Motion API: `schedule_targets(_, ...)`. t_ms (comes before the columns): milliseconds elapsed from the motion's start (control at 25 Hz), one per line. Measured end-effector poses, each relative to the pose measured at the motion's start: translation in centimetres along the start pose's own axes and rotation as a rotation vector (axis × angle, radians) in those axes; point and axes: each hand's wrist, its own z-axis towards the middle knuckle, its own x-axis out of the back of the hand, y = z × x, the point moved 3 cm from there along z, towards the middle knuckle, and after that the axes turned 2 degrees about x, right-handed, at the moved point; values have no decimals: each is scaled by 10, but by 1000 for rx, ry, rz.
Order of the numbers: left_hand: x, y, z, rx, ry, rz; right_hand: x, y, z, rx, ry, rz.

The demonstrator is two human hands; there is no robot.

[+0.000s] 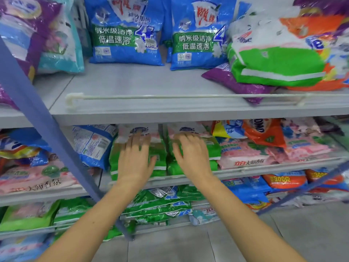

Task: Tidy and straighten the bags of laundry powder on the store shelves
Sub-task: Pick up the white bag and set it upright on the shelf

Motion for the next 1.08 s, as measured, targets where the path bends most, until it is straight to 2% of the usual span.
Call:
schedule_targets(160, 55, 92, -10, -332, 182, -256, 108, 44, -3, 94, 269, -18)
schedule_targets(280, 103, 156, -8, -578, 335, -451, 180, 78, -5, 58, 438, -33)
schedule_targets(360, 132, 183, 4, -620, 485, -513, 217, 105, 3, -13, 499, -27)
schedule_targets(400, 146, 193, 17, -576, 550, -539, 234, 120, 11, -57, 508, -11)
schedule_targets(520, 172, 206, 68, -255, 559, -660, 267, 167, 42, -200, 460, 126)
schedule_targets(600, 178, 220, 96, -140, 519, -635, 273, 201, 64, -363, 341, 291)
schedule_targets(680, 178, 245, 111, -167, 471, -460, 262, 226, 79, -516, 150, 456)
schedule_targets(800, 165, 292, 126, -231, 372, -174, 235, 248, 91, -607, -55, 691)
schedule_targets(960, 136, 332, 145, -217, 125, 91, 227, 257, 101, -587, -104, 850)
schedule_targets(1080, 125, 343, 154, -171, 84, 170, 234, 259, 102, -588, -136, 991)
